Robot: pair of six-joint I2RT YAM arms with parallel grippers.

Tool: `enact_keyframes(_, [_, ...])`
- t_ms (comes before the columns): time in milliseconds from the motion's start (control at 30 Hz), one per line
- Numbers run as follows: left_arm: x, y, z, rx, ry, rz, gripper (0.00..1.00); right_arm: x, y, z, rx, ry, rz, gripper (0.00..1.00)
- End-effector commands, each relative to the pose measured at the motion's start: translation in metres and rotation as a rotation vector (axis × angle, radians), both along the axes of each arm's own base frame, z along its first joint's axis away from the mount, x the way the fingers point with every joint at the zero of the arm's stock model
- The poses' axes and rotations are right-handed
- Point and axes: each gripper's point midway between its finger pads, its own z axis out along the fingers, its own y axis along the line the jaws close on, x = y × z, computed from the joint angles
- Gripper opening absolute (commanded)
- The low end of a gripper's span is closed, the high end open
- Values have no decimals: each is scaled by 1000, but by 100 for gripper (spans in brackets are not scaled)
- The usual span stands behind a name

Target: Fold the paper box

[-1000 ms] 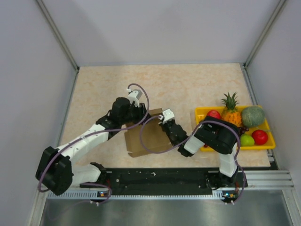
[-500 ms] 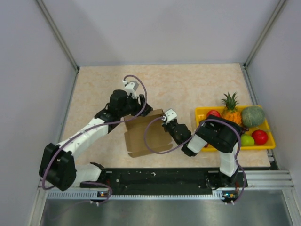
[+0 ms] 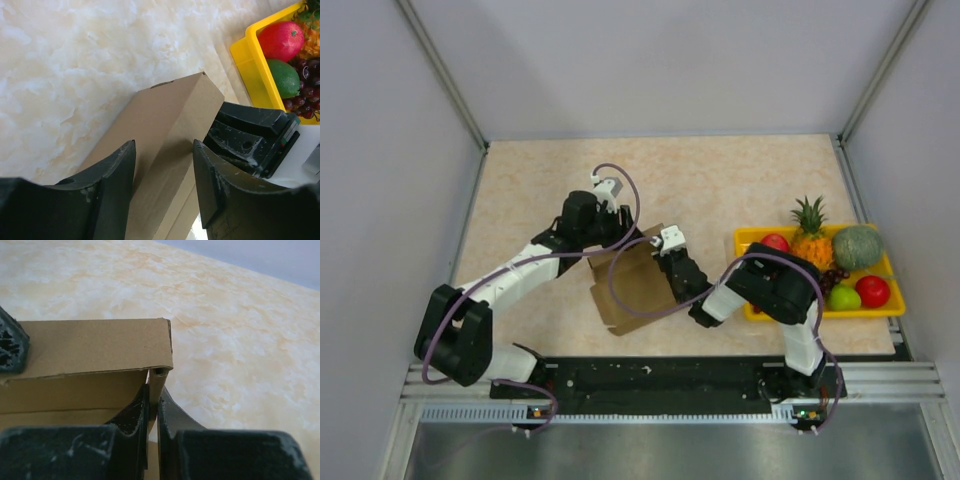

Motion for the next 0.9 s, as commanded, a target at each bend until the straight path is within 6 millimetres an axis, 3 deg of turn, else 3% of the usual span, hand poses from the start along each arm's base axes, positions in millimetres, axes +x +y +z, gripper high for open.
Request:
enact_keyframes(0, [-12,-10,4,-59,11,-51,53,4,-11,-16,-138,18,-178,0])
enact_keyframes(233, [-10,-8,2,-41,11,-48,57,-6,7,-15,-98,20,-11,0])
enact_keyframes(333, [-7,-5,6,-14,-3,-38,59,-9,1,-11,-69,36,29,22])
enact_keyframes(367, [-6,-3,7,-3,-12,-37,59,-14,-3,-15,-81,50,38,35])
enact_keyframes(400, [-5,-2,10,6,-14,-35,59,-15,-3,-13,-82,54,59,38])
enact_keyframes(567, [1,2,15,35,-22,-30,60,-29,-9,6,-62,63,123,44])
enact_keyframes(733, [4,7,26,67,-32,-20,61,-42,-22,3,-43,146,172,49])
enact_keyframes(767, [6,9,32,72,-46,-7,61,-44,-23,13,7,151,181,50])
enact_keyframes(833, [8,11,38,82,-59,0,62,-51,-28,7,28,207,202,52])
enact_keyframes(867, [6,14,38,95,-52,2,62,-54,-29,17,53,206,209,53])
